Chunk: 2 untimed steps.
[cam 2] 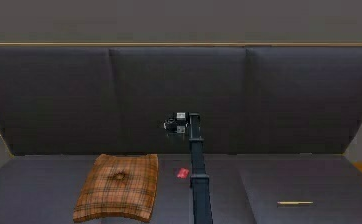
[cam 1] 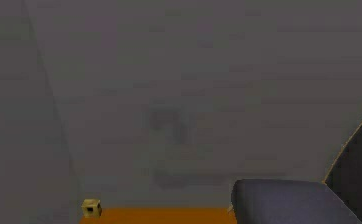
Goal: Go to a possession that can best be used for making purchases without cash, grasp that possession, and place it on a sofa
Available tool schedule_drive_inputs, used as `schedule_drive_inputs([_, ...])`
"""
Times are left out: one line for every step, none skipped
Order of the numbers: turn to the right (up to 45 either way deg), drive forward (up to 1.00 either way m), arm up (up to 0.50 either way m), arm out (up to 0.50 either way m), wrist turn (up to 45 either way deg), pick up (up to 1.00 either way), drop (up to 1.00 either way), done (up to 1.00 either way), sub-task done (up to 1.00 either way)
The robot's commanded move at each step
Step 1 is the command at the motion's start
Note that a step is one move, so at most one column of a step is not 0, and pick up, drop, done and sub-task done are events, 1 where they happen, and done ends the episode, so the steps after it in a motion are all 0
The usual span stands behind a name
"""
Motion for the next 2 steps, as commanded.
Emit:
schedule_drive_inputs([0.0, 0.0, 0.0, -0.08, 0.0, 0.0, 0.0, 0.0, 0.0])
schedule_drive_inputs([0.0, 0.0, 0.0, 0.0, 0.0, 0.0, 0.0, 1.0, 0.0])
